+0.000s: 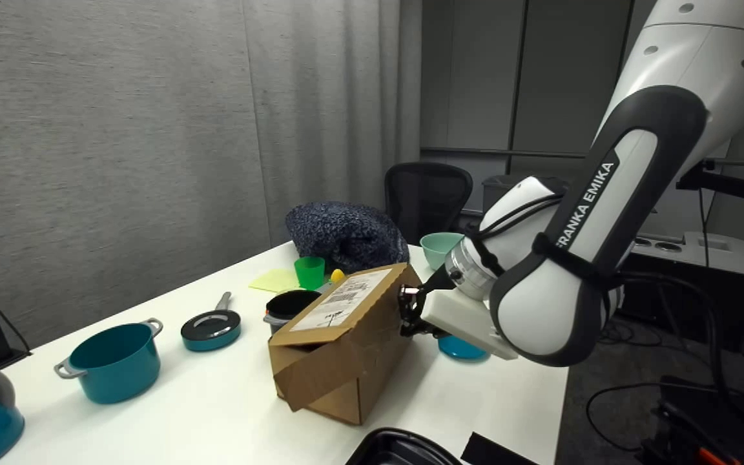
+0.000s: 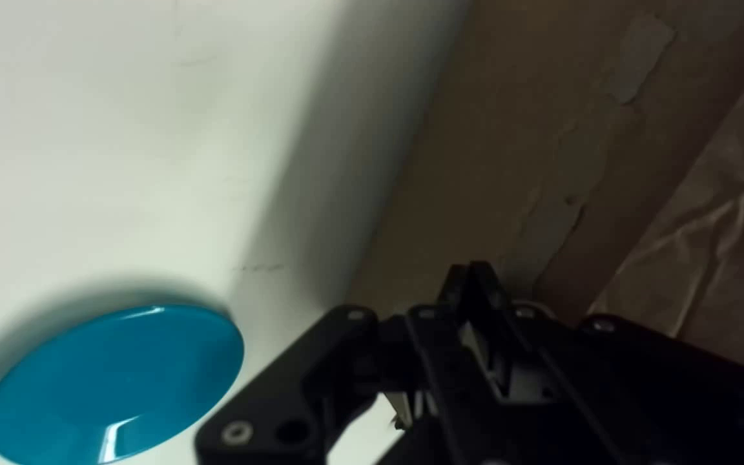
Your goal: Open the brown box.
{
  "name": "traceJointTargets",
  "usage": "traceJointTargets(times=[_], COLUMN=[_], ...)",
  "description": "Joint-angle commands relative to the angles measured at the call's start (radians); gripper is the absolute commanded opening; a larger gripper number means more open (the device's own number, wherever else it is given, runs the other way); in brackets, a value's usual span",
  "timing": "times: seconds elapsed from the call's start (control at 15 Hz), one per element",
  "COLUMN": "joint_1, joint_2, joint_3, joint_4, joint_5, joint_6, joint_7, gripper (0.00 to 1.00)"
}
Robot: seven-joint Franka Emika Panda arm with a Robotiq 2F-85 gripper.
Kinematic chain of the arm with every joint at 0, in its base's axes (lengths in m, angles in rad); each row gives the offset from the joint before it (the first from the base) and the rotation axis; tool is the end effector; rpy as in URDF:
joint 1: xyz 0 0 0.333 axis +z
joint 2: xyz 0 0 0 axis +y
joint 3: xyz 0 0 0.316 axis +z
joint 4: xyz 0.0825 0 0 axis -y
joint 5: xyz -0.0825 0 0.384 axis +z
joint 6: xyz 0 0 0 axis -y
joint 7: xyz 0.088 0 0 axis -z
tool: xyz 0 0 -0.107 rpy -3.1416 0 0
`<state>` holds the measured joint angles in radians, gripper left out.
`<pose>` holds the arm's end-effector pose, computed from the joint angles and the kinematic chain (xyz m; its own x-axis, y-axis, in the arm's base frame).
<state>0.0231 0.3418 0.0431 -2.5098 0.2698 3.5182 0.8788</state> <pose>0.5046 0.0013 0.2274 0.3412 -0.8850 0.3168 -0.7151 -0.4631 -0.5236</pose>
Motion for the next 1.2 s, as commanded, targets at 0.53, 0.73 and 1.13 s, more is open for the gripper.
traceJointTargets(times=[0.53, 0.73, 1.13], joint_1=[-0.135, -0.202, -0.212], joint_2=[-0.128, -0.129, -0.174], joint_3=[0.050, 0.124, 0.096], joint_4=[-0.056, -0.049, -0.033], joint_5=[-0.119, -0.150, -0.130], joint_6=[-0.121, -0.061, -0.127], joint_7=[0.016, 0.080, 0.061], gripper=[0.01, 0.01, 0.01])
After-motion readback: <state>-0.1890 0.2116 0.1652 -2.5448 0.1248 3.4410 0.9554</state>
